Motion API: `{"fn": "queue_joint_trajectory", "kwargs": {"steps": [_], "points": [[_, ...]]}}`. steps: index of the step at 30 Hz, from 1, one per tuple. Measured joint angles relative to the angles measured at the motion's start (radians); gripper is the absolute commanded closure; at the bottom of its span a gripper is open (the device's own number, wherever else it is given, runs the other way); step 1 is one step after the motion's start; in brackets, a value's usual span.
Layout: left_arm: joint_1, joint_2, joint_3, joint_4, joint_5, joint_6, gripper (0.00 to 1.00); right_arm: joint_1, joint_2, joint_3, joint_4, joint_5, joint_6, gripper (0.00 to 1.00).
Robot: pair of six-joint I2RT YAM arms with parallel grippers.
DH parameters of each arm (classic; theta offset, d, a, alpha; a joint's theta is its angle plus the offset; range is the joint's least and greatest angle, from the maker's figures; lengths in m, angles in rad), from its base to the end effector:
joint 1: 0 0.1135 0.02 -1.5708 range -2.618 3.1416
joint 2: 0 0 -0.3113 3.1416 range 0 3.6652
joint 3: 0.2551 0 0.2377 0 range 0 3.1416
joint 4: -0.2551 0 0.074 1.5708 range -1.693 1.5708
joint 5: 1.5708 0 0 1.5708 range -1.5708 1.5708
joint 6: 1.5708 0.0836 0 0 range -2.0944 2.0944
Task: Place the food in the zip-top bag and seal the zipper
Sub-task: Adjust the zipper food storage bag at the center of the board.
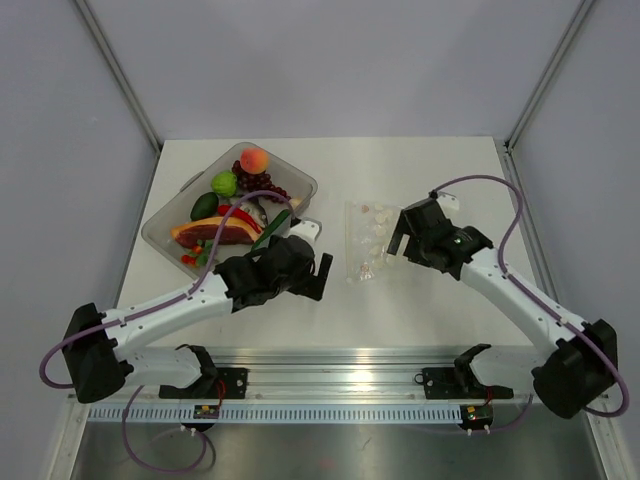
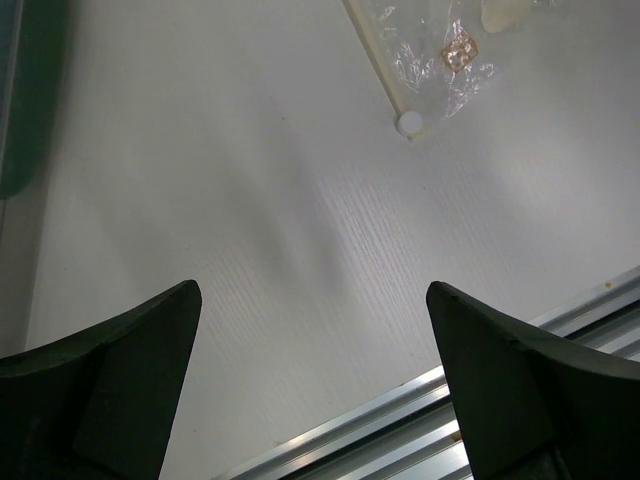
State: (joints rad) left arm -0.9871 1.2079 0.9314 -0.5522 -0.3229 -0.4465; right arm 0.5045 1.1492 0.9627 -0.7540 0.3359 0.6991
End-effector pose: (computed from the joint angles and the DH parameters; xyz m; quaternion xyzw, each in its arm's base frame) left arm 0.1603 -0.1946 0.2865 0.1894 0.9020 -0.1222 0.3682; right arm 0.2058 0.0822 0.2903 0.1426 0.9279 0.0420 0.3419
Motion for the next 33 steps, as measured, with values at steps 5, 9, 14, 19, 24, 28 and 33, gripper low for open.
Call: {"fn": "queue_joint_trajectory", "kwargs": {"steps": [5, 9, 14, 19, 24, 28, 33], "points": [[0.019, -0.003, 0.003, -0.008, 0.000, -0.019, 0.01, 0.046, 0.193, 0.072, 0.098, 0.012, -0.011, 0.01], [0.020, -0.011, 0.005, -0.031, -0.001, -0.024, 0.01, 0.045, 0.378, 0.117, 0.137, 0.022, -0.015, 0.16], [0.021, -0.033, 0.005, -0.047, -0.002, -0.026, 0.01, 0.045, 0.558, 0.195, 0.156, 0.052, -0.019, 0.65], [0.026, -0.043, 0.005, -0.053, -0.008, -0.026, 0.01, 0.045, 0.553, 0.198, 0.159, 0.064, -0.030, 1.00], [0.096, -0.048, 0.005, -0.052, 0.024, -0.025, 0.01, 0.029, 0.415, 0.164, 0.196, -0.002, -0.093, 1.00], [0.196, -0.052, 0.032, -0.051, 0.088, -0.025, 0.01, -0.036, 0.203, 0.061, 0.292, -0.193, -0.156, 1.00], [0.278, -0.065, 0.086, -0.029, 0.175, -0.026, 0.01, -0.111, 0.035, -0.030, 0.425, -0.437, -0.181, 1.00]]}}
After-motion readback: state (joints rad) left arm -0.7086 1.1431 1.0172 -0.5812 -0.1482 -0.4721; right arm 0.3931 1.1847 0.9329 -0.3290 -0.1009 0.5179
